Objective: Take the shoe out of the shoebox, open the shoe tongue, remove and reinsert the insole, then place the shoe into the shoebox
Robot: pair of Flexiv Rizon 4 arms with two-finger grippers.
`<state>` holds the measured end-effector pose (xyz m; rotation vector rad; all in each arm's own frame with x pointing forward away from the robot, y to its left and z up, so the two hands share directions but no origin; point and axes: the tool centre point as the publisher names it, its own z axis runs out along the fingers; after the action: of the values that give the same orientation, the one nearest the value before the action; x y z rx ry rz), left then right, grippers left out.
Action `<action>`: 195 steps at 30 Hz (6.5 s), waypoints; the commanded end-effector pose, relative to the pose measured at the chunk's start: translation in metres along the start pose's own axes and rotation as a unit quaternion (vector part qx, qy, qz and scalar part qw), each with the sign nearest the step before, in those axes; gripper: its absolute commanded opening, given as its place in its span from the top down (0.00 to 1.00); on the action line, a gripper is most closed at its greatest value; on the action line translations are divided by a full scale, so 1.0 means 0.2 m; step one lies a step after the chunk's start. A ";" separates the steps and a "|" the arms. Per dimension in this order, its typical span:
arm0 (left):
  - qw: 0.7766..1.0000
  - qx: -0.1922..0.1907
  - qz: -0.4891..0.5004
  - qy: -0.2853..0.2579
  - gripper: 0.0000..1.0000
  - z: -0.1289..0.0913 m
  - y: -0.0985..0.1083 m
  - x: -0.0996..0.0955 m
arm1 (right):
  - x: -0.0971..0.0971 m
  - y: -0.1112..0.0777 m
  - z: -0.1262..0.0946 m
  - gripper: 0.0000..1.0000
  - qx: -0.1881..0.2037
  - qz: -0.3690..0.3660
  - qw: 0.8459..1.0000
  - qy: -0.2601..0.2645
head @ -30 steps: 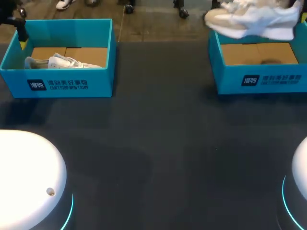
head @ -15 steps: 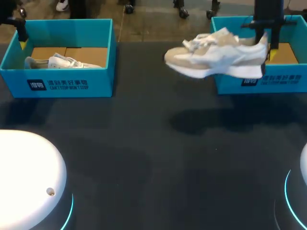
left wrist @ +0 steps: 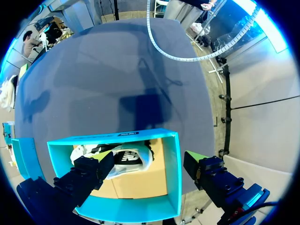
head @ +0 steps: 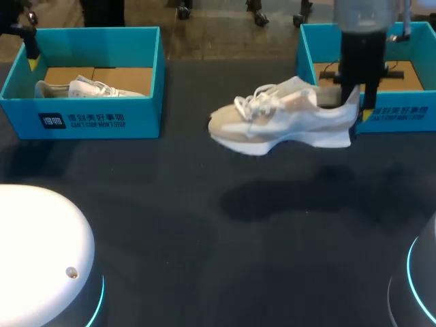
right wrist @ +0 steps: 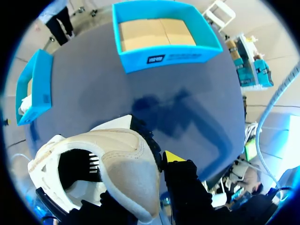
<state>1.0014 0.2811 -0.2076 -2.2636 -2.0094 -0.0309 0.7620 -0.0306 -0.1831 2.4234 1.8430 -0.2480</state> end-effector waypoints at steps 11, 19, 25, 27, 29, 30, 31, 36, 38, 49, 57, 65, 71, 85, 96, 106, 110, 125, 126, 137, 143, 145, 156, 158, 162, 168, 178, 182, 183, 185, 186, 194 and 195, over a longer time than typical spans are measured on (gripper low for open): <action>1.000 -0.001 0.000 0.001 0.00 0.00 0.00 0.00 | 0.13 -0.11 0.18 1.00 -0.102 -0.007 0.994 0.039; 1.000 -0.001 0.000 0.001 0.00 0.00 0.00 0.00 | 0.13 -0.11 0.18 1.00 -0.102 -0.007 0.994 0.039; 1.000 -0.001 0.000 0.001 0.00 0.00 0.00 0.00 | 0.23 -0.11 0.22 1.00 -0.086 -0.006 0.996 0.012; 1.000 -0.001 0.000 0.001 0.00 0.00 0.00 0.00 | 0.31 -0.13 0.29 1.00 -0.075 -0.017 0.997 0.014; 1.000 -0.001 0.000 0.001 0.00 0.00 0.00 0.00 | 0.37 -0.16 0.35 1.00 -0.068 -0.025 0.997 0.013; 1.000 -0.001 0.000 0.001 0.00 0.00 0.00 0.00 | 0.40 -0.18 0.37 1.00 -0.069 -0.029 0.997 0.014; 1.000 -0.001 0.000 0.001 0.00 0.00 0.00 0.00 | 0.42 -0.19 0.39 1.00 -0.072 -0.038 0.997 0.015; 1.000 -0.001 0.000 0.001 0.00 0.00 0.00 0.00 | 0.50 -0.24 0.51 1.00 -0.068 -0.040 0.997 0.016; 1.000 -0.001 0.000 0.001 0.00 0.00 0.00 0.00 | 0.53 -0.25 0.54 1.00 -0.070 -0.048 0.996 0.021; 1.000 -0.001 0.000 0.001 0.00 0.00 0.00 0.00 | 0.59 -0.33 0.68 1.00 -0.065 -0.066 0.995 0.039; 1.000 -0.001 0.000 0.001 0.00 0.00 0.00 0.00 | 0.65 -0.41 0.75 1.00 -0.066 -0.075 0.994 0.042; 1.000 -0.001 0.000 0.001 0.00 0.00 0.00 0.00 | 0.70 -0.51 0.83 1.00 -0.050 -0.071 0.996 0.036; 1.000 -0.001 0.000 0.001 0.00 0.00 0.00 0.00 | 0.72 -0.54 0.90 1.00 -0.045 -0.076 0.995 0.045; 1.000 -0.001 0.000 0.001 0.00 0.00 0.00 0.00 | 0.76 -0.55 1.03 1.00 -0.033 -0.070 0.996 0.039; 1.000 -0.001 0.000 0.001 0.00 0.00 0.00 0.00 | 0.69 -0.57 0.86 0.00 -0.033 -0.035 0.997 0.056; 1.000 -0.001 0.000 0.001 0.00 0.00 0.00 0.00 | 0.57 -0.51 0.56 0.00 -0.036 -0.040 0.991 0.119; 1.000 -0.001 0.000 0.001 0.00 0.00 0.00 0.00 | 0.50 -0.48 0.47 0.00 -0.042 -0.080 0.983 0.157; 1.000 -0.001 0.000 0.001 0.00 0.00 0.00 0.00 | 0.31 -0.37 0.45 0.00 -0.042 -0.431 0.832 0.347; 1.000 -0.001 0.000 0.001 0.00 0.00 0.00 0.00 | 0.31 -0.37 0.45 0.00 -0.042 -0.431 0.832 0.347; 1.000 -0.001 0.000 0.001 0.00 0.00 0.00 0.00 | 0.26 -0.35 0.55 0.00 -0.090 -0.544 0.722 0.418; 1.000 -0.001 0.000 0.001 0.00 0.00 0.00 0.00 | 0.18 -0.37 0.59 0.00 -0.215 -0.678 0.522 0.471; 1.000 -0.001 0.000 0.001 0.00 0.00 0.00 0.00 | 0.18 -0.37 0.59 0.00 -0.215 -0.678 0.522 0.471; 1.000 -0.001 0.000 0.001 0.00 0.00 0.00 0.00 | 0.19 -0.34 0.63 0.00 -0.248 -0.692 0.508 0.449; 1.000 -0.001 0.000 0.001 0.00 0.00 0.00 0.00 | 0.19 -0.31 0.66 0.00 -0.260 -0.699 0.496 0.445; 1.000 -0.001 0.000 0.001 0.00 0.00 0.00 0.00 | 0.20 -0.27 0.71 0.00 -0.295 -0.700 0.476 0.442; 1.000 -0.001 0.000 0.001 0.00 0.00 0.00 0.00 | 0.20 -0.26 0.73 0.00 -0.309 -0.693 0.480 0.441; 1.000 -0.001 0.000 0.001 0.00 0.00 0.00 0.00 | 0.23 -0.22 0.80 0.00 -0.296 -0.668 0.522 0.439; 1.000 -0.001 0.000 0.001 0.00 0.00 0.00 0.00 | 0.26 -0.20 0.85 0.00 -0.298 -0.664 0.523 0.444; 1.000 -0.001 0.000 0.001 0.00 0.00 0.00 0.00 | 0.26 -0.20 0.86 0.00 -0.301 -0.663 0.522 0.445; 1.000 -0.001 0.000 0.001 0.00 0.00 0.00 0.00 | 0.27 -0.20 0.87 0.00 -0.307 -0.662 0.518 0.447; 1.000 -0.001 0.000 0.001 0.00 0.00 0.00 0.00 | 0.27 -0.19 0.88 0.00 -0.312 -0.661 0.515 0.448; 1.000 -0.001 0.000 0.001 0.00 0.00 0.00 0.00 | 0.33 -0.18 0.95 0.00 -0.320 -0.665 0.499 0.453; 1.000 -0.001 0.000 0.001 0.00 0.00 0.00 0.00 | 0.34 -0.17 0.96 0.00 -0.325 -0.665 0.494 0.456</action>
<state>1.0014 0.2810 -0.2076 -2.2638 -2.0093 -0.0309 0.7238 0.0064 -0.3743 0.0598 2.8353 1.5623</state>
